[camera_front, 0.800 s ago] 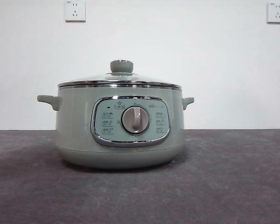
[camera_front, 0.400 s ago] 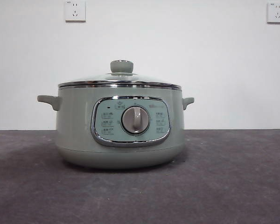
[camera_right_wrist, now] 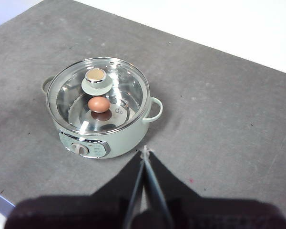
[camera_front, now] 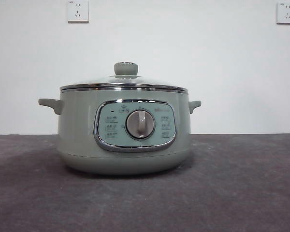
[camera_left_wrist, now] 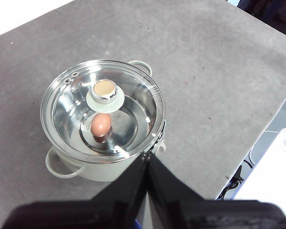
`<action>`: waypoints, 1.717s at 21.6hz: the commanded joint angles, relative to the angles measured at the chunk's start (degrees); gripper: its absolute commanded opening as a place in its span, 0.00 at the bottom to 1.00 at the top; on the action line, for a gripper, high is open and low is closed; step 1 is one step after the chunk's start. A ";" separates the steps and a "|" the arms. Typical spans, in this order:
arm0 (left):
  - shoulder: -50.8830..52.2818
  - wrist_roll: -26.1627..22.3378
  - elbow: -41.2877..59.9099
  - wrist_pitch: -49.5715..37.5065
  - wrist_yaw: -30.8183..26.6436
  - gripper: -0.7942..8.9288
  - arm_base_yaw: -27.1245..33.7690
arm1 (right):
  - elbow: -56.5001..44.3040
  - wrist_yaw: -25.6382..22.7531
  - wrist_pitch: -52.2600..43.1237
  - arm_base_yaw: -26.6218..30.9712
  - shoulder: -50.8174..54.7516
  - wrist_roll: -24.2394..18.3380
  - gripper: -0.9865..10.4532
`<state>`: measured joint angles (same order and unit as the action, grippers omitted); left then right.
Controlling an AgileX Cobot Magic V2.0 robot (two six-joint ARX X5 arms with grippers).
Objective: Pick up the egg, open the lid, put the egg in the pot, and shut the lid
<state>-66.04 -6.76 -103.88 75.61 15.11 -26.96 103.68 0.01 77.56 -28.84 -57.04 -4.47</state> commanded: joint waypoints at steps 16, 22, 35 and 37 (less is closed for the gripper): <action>-0.28 -1.16 0.28 -0.35 -0.17 0.08 0.15 | -0.44 -0.26 1.38 0.00 -5.88 0.37 0.09; -0.11 -5.81 0.33 -9.18 -0.59 0.08 2.99 | -0.44 -0.46 1.38 0.00 -9.33 0.37 0.09; 32.09 -11.23 52.50 -57.20 2.67 0.08 31.95 | -0.44 -0.48 1.38 0.00 -18.27 0.37 0.09; 38.10 -10.45 64.32 -62.77 2.58 0.08 32.33 | -0.44 -0.52 1.33 0.00 -18.84 0.37 0.09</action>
<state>-28.51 -17.76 -41.85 13.56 17.65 5.13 103.68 -0.43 77.58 -28.84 -75.70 -4.47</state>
